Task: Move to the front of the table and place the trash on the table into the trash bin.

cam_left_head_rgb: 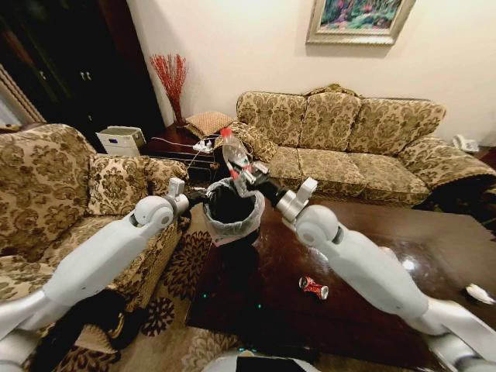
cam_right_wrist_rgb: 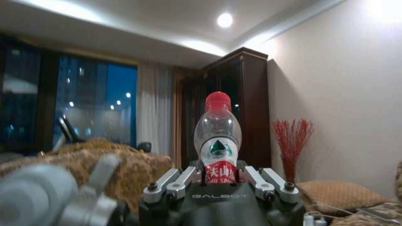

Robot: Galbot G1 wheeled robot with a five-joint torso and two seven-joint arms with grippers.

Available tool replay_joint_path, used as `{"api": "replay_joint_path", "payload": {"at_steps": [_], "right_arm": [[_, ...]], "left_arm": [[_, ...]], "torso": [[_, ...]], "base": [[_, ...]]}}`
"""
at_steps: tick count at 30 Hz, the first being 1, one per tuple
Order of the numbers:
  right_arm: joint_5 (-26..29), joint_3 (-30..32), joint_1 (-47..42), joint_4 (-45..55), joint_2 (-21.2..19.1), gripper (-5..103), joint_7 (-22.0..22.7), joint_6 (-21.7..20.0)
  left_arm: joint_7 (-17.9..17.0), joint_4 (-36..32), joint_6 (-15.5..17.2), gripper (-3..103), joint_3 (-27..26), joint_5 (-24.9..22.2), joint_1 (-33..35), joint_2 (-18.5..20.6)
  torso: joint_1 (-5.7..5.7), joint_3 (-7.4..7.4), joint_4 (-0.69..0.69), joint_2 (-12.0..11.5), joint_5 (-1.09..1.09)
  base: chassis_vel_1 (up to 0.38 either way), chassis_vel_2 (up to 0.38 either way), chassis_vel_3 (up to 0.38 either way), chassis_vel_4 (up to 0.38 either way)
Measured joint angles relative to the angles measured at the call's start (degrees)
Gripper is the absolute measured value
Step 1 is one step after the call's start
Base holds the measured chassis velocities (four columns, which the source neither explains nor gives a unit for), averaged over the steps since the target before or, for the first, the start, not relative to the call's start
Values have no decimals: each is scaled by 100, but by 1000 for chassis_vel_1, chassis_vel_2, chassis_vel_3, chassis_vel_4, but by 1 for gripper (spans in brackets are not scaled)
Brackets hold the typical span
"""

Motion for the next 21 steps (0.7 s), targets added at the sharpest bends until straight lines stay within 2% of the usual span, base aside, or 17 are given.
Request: {"api": "replay_joint_path", "payload": {"at_steps": [2, 4, 5, 7, 10, 11, 13, 16, 17, 19, 21], "right_arm": [[-229, -30, -63, -27, 13, 18, -22, -3], [-357, -80, -85, -58, 17, 28, -48, 13], [-357, -80, -85, -58, 17, 28, -48, 13], [-447, -136, -96, -67, 11, 39, -48, 34], [-487, -146, -101, -67, -6, 45, -39, 44], [-498, -141, -105, -67, -41, 56, -32, 45], [-499, -130, -109, -67, -67, 56, -30, 45], [-505, -88, -133, -92, -123, 72, -24, 58], [-505, -88, -133, -92, -123, 72, -24, 58], [-515, -25, -180, -106, -136, 83, 26, 81], [-516, 7, -196, -96, -142, 83, 70, 80]], "left_arm": [[-6, -70, 2, 3, -39, -7, 47, 2], [-15, -118, 5, 3, -66, -16, 68, 2], [-15, -118, 5, 3, -66, -16, 68, 2], [-28, -151, 12, 3, -88, -26, 70, -7], [-31, -171, 15, 3, -96, -34, 69, -6], [-32, -183, 16, 3, -104, -38, 62, 8], [-32, -188, 16, 3, -112, -42, 56, 17], [-33, -194, 18, 3, -143, -51, 46, 30], [-33, -194, 18, 3, -143, -51, 46, 30], [-36, -214, 26, 3, -172, -62, 64, 40], [-37, -217, 28, 3, -181, -63, 76, 45]], "torso": [[0, 0, 0, 0, -1], [0, 0, 0, 0, -1], [0, 0, 0, 0, -1], [0, 0, 1, 0, -1], [0, 0, 1, 0, -1], [0, 0, 0, 0, -1], [0, 0, 0, 0, -1], [0, 0, 0, 1, -1], [0, 0, 0, 1, -1], [0, 0, 0, 0, 0], [0, 0, 1, 0, 0]], "base": [[0, 0, 0, 0], [0, 0, 0, 0], [0, 0, 0, 0], [0, 0, 0, 0], [0, 0, 0, 0], [0, 0, 0, 0], [0, 0, 0, 0], [0, 0, 0, 0], [0, 0, 0, 0], [0, 0, 0, 0], [0, 0, 0, 0]]}}
